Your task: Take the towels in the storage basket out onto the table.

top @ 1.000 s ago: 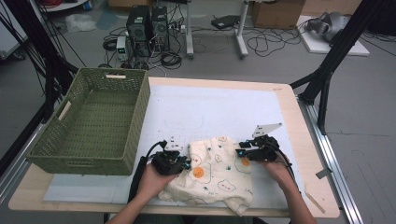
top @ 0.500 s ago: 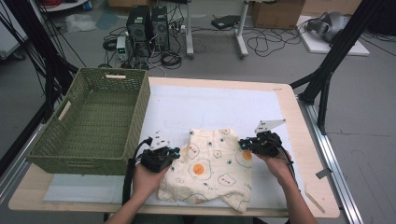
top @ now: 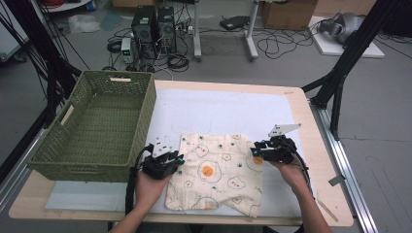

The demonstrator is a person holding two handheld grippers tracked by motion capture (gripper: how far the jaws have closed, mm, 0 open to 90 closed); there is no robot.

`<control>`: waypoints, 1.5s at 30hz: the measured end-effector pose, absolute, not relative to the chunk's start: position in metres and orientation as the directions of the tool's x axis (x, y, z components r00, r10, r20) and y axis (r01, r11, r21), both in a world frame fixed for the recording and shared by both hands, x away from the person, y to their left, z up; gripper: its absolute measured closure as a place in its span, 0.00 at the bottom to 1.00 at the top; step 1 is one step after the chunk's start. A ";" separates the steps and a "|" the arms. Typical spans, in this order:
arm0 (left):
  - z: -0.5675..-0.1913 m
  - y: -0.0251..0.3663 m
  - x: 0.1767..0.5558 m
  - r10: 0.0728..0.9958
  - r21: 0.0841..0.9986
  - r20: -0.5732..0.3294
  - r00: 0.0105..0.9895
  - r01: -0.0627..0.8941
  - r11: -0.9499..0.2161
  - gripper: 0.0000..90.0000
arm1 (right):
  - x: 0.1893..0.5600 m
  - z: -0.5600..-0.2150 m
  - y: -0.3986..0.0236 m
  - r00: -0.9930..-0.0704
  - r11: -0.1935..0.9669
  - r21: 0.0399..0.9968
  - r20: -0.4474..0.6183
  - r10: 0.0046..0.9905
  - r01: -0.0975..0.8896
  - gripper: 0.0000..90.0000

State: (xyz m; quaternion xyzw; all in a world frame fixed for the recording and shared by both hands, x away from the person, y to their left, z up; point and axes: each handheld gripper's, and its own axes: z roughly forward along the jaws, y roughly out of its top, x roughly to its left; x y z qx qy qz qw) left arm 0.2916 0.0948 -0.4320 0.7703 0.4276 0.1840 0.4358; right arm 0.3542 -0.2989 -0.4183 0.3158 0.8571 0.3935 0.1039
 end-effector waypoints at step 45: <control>-0.441 0.085 0.310 0.833 0.805 -0.077 0.547 0.528 -0.272 0.88 | 0.335 -0.427 -0.228 -0.879 0.580 0.736 0.042 0.474 0.348 0.85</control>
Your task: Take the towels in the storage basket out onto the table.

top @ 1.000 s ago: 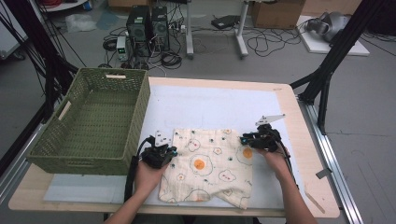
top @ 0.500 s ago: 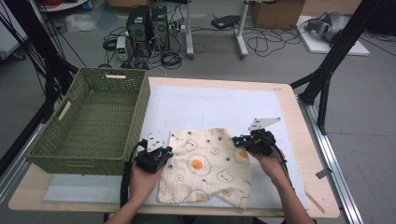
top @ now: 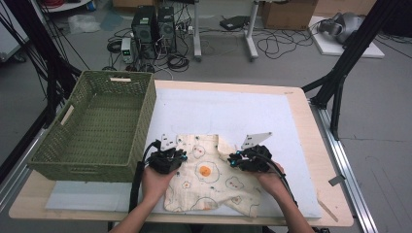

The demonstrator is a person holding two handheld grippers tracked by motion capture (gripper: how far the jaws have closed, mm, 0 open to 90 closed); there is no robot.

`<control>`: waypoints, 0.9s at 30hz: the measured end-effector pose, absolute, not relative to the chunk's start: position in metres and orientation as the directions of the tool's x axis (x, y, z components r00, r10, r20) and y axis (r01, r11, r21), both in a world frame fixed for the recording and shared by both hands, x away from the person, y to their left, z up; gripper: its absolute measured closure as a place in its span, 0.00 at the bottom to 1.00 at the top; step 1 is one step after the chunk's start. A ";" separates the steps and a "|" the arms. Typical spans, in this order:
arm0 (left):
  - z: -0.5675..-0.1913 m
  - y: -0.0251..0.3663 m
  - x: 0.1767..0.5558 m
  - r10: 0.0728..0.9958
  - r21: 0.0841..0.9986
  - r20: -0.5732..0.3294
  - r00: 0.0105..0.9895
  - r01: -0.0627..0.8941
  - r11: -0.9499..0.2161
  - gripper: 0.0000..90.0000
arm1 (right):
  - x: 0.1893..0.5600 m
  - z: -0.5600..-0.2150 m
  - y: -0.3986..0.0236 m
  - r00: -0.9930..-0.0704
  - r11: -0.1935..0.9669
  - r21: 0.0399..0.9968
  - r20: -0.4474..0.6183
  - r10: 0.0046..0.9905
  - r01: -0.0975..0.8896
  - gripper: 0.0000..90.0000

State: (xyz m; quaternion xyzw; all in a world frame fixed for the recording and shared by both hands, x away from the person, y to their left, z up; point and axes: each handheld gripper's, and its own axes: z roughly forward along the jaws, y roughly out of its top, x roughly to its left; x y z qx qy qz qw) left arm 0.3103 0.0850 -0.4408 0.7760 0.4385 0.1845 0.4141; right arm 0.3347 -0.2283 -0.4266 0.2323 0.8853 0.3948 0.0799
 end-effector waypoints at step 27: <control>-0.448 0.087 0.322 0.861 0.819 -0.083 0.501 0.527 -0.228 0.82 | 0.367 -0.403 -0.295 -0.708 0.467 0.756 -0.006 0.706 0.459 0.78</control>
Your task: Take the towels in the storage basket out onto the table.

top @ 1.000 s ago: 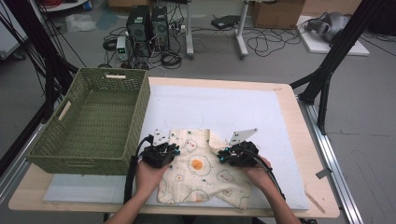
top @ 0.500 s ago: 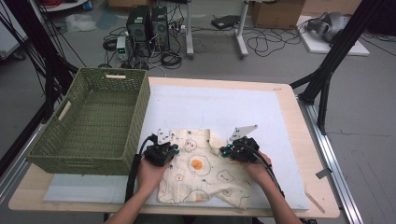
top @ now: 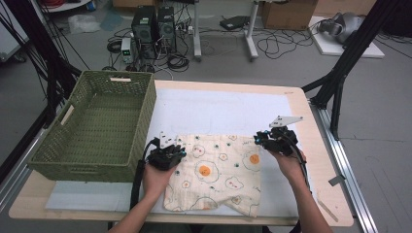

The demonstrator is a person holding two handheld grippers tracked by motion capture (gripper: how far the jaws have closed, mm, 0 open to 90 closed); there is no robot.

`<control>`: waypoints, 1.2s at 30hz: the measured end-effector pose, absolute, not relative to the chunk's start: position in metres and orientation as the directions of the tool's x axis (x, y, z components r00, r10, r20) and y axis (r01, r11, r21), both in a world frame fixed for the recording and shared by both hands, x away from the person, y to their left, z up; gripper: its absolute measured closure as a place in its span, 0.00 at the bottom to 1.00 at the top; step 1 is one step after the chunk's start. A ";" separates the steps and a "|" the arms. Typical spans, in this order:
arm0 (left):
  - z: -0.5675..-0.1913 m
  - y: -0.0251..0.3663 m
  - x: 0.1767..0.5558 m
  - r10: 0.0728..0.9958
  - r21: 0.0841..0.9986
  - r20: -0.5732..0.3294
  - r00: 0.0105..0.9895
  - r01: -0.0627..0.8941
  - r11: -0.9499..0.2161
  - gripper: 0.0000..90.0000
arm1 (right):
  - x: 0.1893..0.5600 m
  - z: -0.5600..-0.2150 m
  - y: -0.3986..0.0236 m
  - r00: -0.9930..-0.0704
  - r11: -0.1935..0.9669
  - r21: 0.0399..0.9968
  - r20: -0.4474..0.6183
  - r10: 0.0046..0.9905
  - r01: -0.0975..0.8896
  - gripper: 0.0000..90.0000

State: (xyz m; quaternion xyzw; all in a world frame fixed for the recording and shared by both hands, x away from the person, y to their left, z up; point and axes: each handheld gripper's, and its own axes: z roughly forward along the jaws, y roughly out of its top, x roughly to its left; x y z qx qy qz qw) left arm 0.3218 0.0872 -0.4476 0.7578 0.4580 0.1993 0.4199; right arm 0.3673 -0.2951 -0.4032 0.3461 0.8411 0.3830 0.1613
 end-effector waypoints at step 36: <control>-0.418 0.078 0.362 0.928 0.852 -0.016 0.373 0.490 -0.182 0.81 | 0.400 -0.394 -0.292 -0.704 0.460 0.755 0.004 0.710 0.468 0.75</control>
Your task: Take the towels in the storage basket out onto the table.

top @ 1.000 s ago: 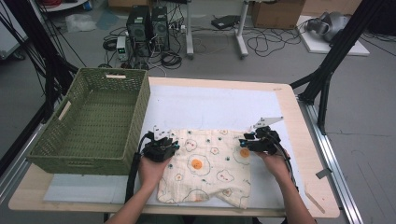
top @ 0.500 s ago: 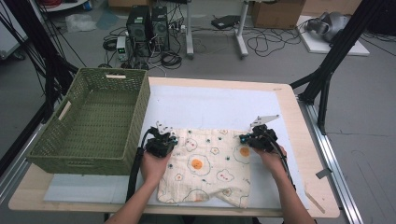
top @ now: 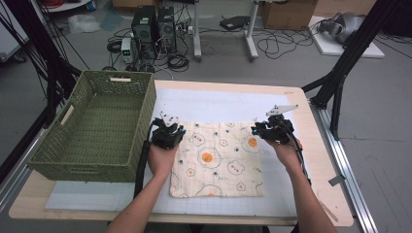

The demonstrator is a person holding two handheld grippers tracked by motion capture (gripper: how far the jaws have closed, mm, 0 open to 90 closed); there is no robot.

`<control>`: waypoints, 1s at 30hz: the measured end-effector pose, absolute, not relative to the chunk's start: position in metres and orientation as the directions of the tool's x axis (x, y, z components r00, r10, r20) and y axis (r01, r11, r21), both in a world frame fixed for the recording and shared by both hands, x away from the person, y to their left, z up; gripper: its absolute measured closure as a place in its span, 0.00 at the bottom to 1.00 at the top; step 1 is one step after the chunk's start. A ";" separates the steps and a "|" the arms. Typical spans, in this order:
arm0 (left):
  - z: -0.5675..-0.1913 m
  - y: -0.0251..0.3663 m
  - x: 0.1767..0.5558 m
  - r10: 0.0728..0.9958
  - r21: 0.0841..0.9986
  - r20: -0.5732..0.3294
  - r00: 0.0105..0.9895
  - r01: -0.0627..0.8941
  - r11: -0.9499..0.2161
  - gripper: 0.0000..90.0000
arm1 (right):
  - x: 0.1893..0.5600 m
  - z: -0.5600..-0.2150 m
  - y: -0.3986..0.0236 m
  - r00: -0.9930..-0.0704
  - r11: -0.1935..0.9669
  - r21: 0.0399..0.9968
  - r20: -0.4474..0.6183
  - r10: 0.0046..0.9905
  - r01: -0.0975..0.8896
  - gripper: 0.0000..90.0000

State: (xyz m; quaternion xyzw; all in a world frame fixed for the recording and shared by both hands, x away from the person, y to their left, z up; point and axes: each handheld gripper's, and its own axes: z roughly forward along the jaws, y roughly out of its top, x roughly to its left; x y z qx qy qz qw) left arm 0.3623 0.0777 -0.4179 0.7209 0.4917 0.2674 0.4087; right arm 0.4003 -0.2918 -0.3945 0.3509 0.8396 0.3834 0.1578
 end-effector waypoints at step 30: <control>-0.442 0.096 0.244 0.679 0.772 -0.014 0.734 0.439 -0.459 0.74 | 0.265 -0.444 -0.298 -0.902 0.604 0.716 0.087 0.422 0.351 0.90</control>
